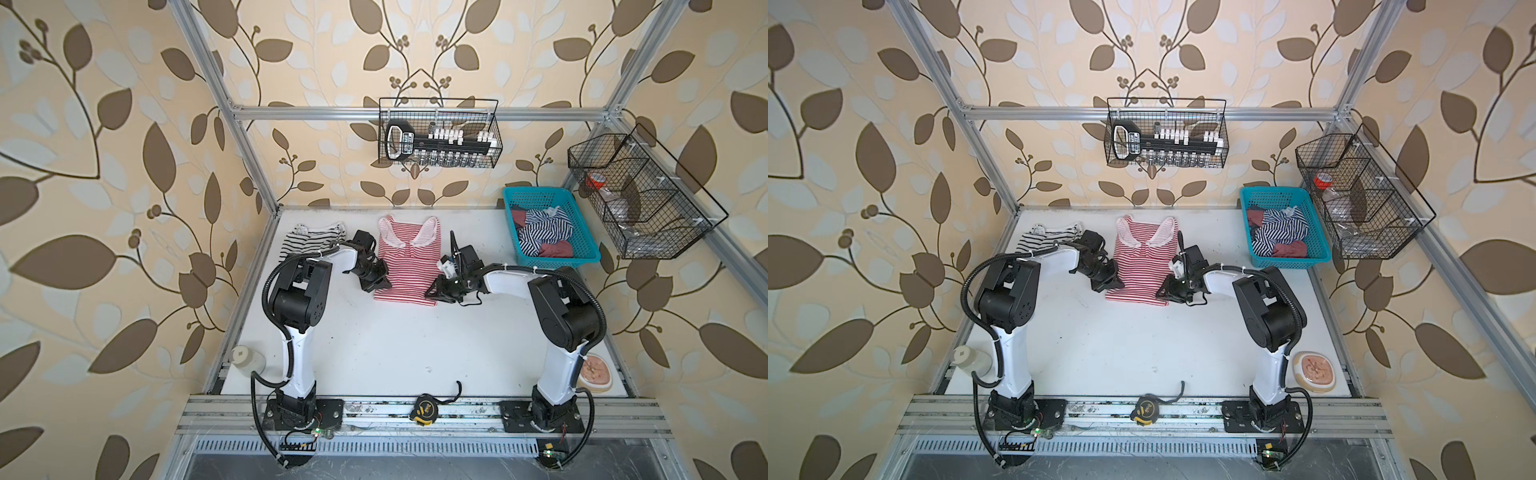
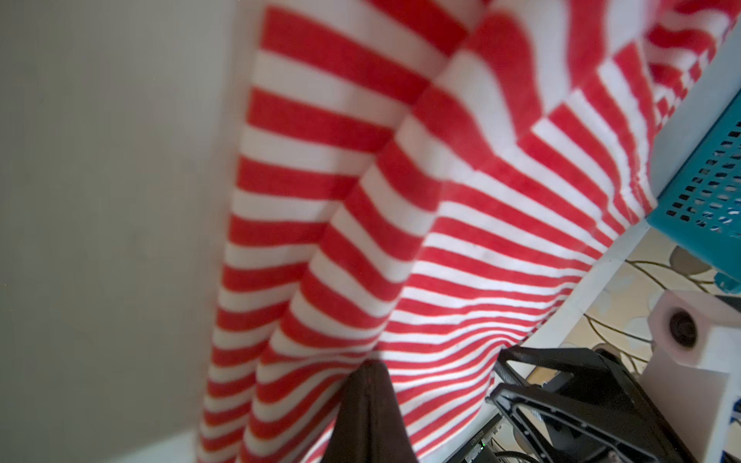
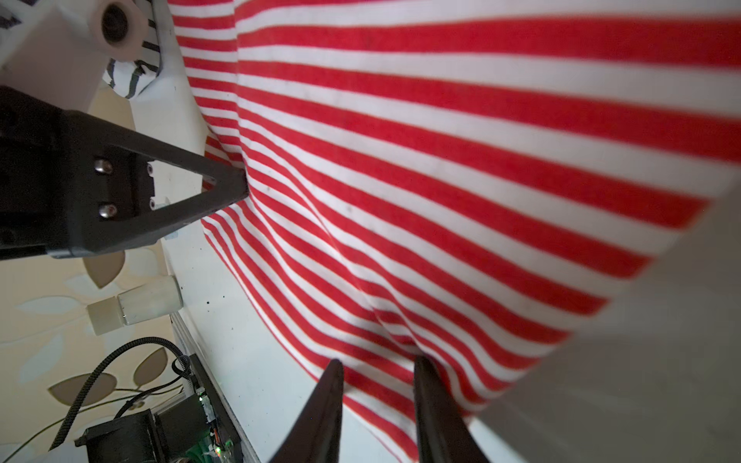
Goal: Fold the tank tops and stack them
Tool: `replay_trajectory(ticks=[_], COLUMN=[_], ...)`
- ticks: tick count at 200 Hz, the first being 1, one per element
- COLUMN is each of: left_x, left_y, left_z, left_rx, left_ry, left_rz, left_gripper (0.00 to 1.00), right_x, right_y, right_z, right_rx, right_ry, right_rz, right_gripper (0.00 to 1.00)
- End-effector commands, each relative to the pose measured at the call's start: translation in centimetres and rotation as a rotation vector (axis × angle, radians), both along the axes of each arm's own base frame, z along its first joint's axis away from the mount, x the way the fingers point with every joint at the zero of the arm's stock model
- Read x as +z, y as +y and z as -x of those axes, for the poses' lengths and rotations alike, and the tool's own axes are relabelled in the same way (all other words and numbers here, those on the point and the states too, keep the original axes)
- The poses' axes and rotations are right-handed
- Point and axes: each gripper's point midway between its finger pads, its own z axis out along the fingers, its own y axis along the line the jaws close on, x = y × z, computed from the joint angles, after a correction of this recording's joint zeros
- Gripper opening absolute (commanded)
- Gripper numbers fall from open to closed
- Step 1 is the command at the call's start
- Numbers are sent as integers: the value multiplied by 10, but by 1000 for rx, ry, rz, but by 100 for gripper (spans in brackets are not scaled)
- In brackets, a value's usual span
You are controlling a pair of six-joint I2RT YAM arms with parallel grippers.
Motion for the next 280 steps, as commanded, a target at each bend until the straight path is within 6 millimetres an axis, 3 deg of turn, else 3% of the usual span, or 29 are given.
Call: replay_trajectory(ticks=[1, 34, 67, 93, 116, 148, 182, 210, 248, 251, 280], left_x=[3, 12, 45, 76, 87, 66, 39, 42, 44, 35, 17], left_y=[-2, -6, 1, 10, 24, 40, 37, 25, 11, 11, 6], left_z=[28, 49, 43, 46, 63, 105, 132, 131, 121, 122, 125], left_rx=[-7, -13, 13, 24, 20, 9, 43, 71, 96, 96, 92], left_ry=[34, 19, -69, -134, -150, -70, -6, -42, -64, -39, 0], left_rz=[-37, -50, -74, -106, -152, -193, -139, -85, -30, -41, -34], left_gripper=[0, 0, 3, 8, 12, 19, 34, 43, 51, 51, 51], right_x=[-42, -46, -32, -12, 18, 49, 33, 14, 6, 6, -2], right_y=[-29, -39, -36, -37, -39, -47, -61, -65, -60, -59, -52], right_z=[37, 59, 72, 72, 69, 77, 96, 102, 96, 95, 91], right_rx=[-9, 3, 21, 12, -7, -21, -13, -22, -22, -22, -25], right_ry=[132, 154, 135, 96, 26, -37, 14, 62, 71, 71, 89], right_rz=[135, 159, 165, 163, 147, 137, 165, 130, 98, 94, 59], right_gripper=[32, 30, 28, 28, 33, 42, 49, 50, 52, 52, 53])
